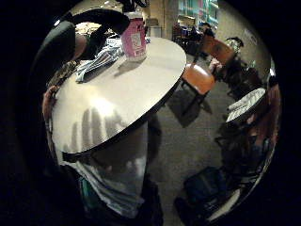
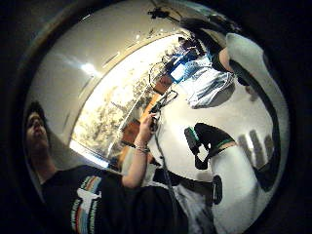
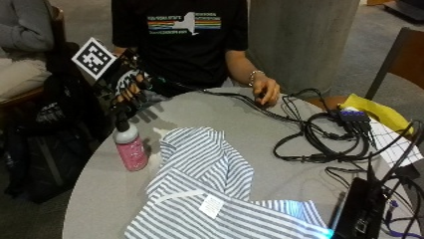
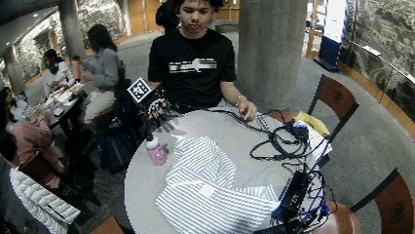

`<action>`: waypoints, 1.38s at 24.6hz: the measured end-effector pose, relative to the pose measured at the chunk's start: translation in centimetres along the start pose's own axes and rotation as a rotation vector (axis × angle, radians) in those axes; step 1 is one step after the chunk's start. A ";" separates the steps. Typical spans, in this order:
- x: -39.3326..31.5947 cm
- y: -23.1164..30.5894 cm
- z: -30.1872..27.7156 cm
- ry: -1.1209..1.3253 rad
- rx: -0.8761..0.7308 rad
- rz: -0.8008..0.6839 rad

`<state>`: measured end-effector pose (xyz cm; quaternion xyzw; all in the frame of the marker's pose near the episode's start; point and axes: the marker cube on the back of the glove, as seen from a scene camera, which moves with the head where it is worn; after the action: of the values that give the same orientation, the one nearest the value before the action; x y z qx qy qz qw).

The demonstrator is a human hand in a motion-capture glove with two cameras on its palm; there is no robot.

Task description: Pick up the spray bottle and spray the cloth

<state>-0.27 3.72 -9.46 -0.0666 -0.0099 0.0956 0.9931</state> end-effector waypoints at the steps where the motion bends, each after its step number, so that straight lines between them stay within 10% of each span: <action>1: 0.1 -0.1 -0.1 -0.044 0.026 0.029; 15: 2.3 -0.9 -1.1 -0.575 0.320 0.300; 34: 6.8 -11.1 2.6 -0.564 0.203 0.415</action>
<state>8.42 -5.46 -5.36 0.0608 -0.2601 0.3101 0.9124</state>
